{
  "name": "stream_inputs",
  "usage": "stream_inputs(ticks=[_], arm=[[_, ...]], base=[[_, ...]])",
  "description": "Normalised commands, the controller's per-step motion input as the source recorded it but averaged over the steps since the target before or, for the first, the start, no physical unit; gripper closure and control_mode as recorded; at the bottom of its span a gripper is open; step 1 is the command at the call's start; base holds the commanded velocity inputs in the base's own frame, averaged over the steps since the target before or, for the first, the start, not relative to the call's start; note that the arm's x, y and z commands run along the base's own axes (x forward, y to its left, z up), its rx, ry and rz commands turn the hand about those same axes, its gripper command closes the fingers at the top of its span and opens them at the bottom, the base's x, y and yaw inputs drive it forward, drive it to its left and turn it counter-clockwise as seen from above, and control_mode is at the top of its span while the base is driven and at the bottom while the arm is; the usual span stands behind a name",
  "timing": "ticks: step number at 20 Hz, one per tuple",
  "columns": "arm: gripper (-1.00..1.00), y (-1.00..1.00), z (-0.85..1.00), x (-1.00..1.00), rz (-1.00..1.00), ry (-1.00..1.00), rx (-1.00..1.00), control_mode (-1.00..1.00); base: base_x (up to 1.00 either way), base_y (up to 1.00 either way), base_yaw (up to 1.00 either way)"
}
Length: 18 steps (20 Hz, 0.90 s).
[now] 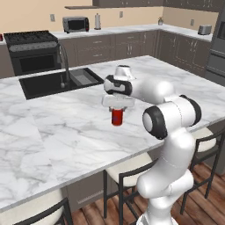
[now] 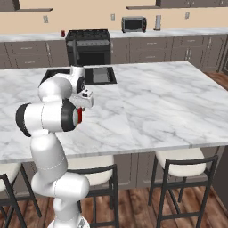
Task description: Four empty soda cans are scattered around the kitchen. Gather all the cans and cluster them next to the stove for recycling.
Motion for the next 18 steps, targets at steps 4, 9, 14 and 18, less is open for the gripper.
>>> stream_inputs(ticks=[4, 9, 14, 18], arm=[[1.00, 0.03, 0.35, -0.65, 0.02, 0.06, -0.05, -1.00], [1.00, -0.09, 0.17, -0.67, 0.00, 0.00, 0.00, -1.00], [1.00, -0.08, 0.08, -0.72, 0.00, -0.18, 0.00, -1.00], [1.00, -0.04, 0.31, -0.53, -0.01, -0.16, 0.00, -1.00]], base=[[0.00, 0.00, 0.00], [0.00, 0.00, 0.00], [0.00, 0.00, 0.00], [0.00, 0.00, 0.00]])
